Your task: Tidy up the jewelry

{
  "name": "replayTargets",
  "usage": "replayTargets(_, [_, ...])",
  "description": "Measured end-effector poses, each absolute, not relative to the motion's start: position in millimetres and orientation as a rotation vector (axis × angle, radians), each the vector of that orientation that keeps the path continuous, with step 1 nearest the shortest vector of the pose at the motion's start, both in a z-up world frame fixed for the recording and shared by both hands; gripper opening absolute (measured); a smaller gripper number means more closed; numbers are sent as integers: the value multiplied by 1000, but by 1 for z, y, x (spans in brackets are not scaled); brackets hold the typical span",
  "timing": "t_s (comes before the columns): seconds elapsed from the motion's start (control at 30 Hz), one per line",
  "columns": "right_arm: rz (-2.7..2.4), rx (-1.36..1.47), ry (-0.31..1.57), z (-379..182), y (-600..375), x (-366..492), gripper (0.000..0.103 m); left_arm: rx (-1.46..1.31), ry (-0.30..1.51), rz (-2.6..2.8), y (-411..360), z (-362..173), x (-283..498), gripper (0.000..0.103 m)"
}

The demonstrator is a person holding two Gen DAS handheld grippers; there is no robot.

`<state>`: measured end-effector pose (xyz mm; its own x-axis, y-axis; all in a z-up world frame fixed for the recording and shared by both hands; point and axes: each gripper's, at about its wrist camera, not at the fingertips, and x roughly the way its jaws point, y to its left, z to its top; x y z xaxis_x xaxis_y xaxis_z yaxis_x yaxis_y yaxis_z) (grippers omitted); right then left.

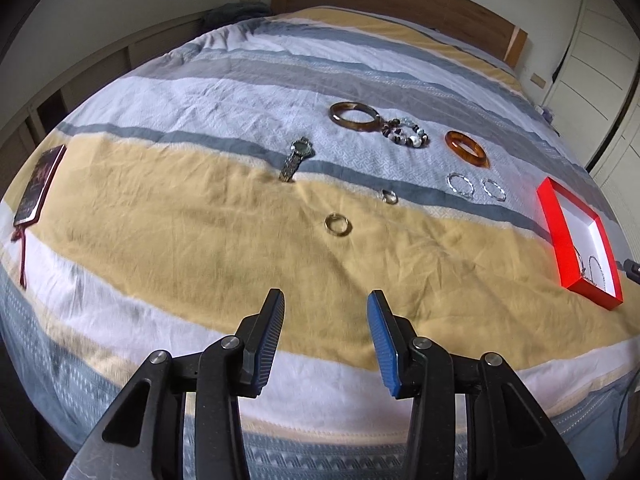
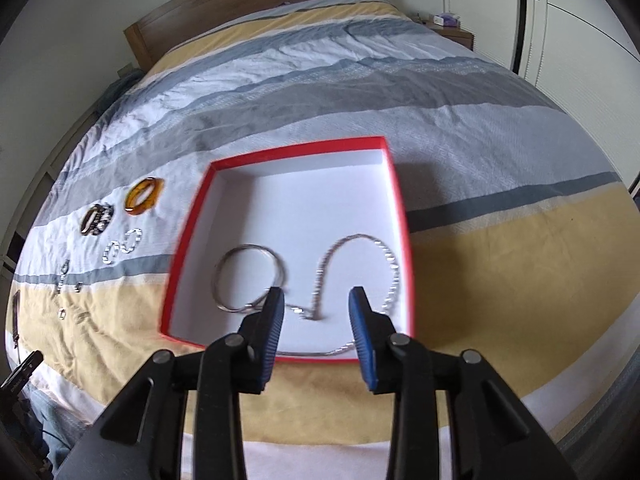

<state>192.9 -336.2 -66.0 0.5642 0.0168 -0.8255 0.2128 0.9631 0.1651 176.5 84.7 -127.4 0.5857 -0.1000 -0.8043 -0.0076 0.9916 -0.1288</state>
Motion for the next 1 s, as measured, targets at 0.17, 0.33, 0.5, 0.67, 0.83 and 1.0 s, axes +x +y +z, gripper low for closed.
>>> replayTargets(0.17, [-21,242,956,-60,-296,204,32,-119,938,-82,87,-132,198,43])
replayTargets(0.33, [97,201,981,-68,-241,226,32,-118,944,-126,86,-141,223,42])
replayTargets(0.5, [200,170,1018,-85,-195,248,32,-105,975,-141,81,-155,244,39])
replayTargets(0.67, [266,157,1043,-99,-165,263,32,-102,1007,-139,80,-169,258,35])
replayTargets(0.83, [301,148,1061,-109,-148,272,32,-81,1017,-134,77,-175,267,31])
replayTargets(1.0, [317,140,1067,-114,-137,281,32,-65,1018,-129,75,-180,269,20])
